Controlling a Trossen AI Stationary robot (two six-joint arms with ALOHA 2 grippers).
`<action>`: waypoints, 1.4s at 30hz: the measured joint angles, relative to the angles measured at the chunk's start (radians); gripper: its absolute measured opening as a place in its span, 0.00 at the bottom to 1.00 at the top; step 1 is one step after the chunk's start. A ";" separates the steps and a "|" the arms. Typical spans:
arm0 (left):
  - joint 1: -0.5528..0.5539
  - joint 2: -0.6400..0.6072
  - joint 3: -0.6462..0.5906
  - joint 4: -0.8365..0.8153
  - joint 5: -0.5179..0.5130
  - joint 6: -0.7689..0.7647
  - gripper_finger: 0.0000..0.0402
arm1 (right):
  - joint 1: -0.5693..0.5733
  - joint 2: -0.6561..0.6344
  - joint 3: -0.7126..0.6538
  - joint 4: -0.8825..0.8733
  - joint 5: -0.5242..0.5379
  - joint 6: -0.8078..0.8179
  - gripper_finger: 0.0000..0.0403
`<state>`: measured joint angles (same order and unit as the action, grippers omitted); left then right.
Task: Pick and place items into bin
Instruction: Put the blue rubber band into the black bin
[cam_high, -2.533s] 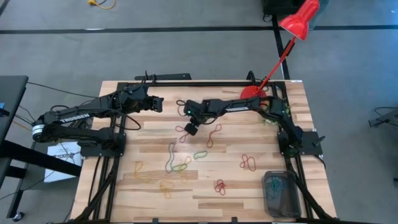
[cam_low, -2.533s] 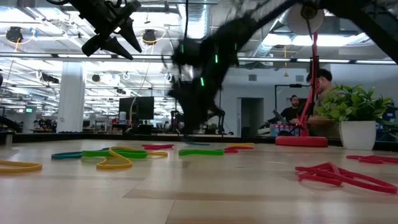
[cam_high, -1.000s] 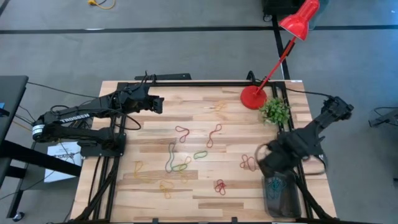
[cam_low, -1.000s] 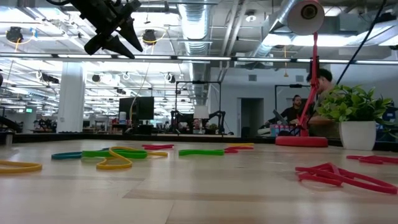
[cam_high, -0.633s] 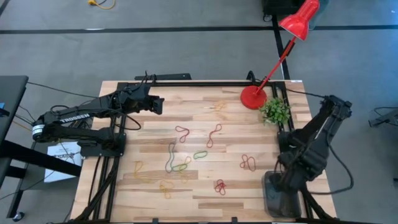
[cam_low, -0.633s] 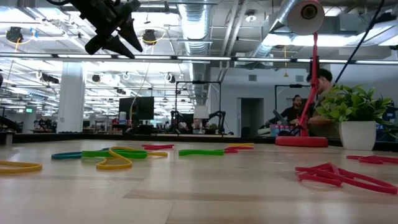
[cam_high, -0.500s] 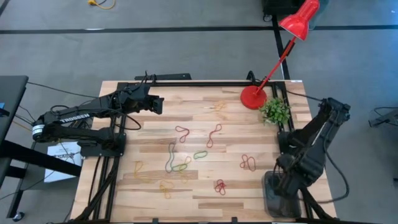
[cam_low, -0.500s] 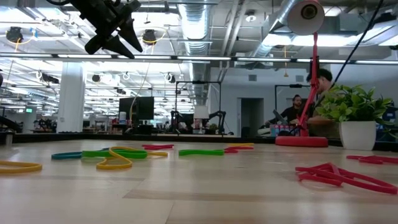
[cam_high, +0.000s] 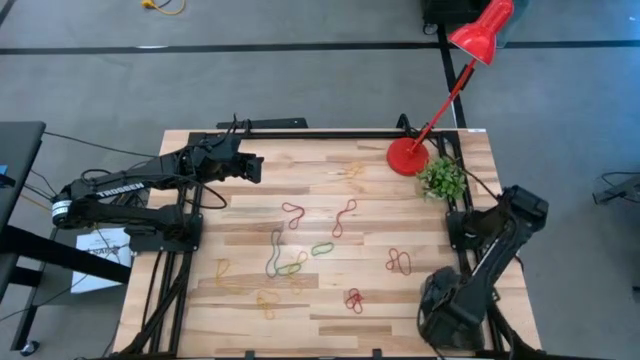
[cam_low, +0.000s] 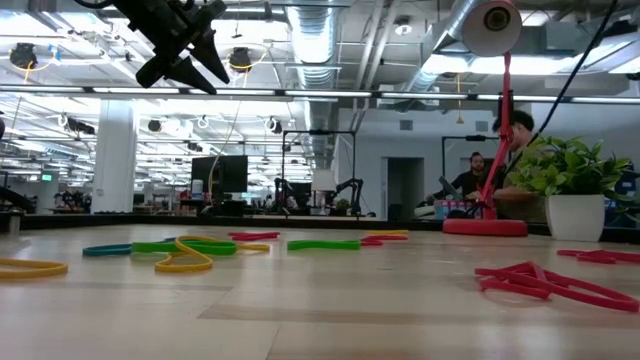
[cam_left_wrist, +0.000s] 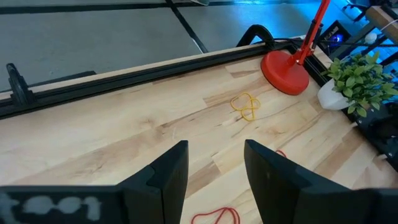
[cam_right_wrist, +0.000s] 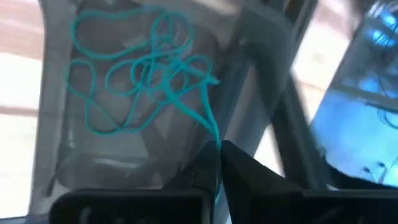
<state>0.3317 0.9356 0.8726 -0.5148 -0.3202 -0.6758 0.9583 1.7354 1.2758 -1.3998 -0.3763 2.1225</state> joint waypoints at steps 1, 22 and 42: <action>0.000 0.000 0.000 0.000 0.000 0.000 0.36 | -0.005 0.010 0.000 0.027 -0.007 0.000 0.06; 0.000 0.000 0.000 0.001 0.157 0.008 0.36 | -0.200 -0.122 -0.002 0.212 0.087 -0.251 0.28; -0.205 0.013 -0.131 -0.099 0.405 0.014 0.36 | -0.740 -0.323 -0.002 0.383 0.949 -0.837 0.28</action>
<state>0.1269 0.9483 0.7416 -0.6135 0.0847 -0.6622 0.2187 1.4127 1.2743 -1.0168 0.5732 1.2859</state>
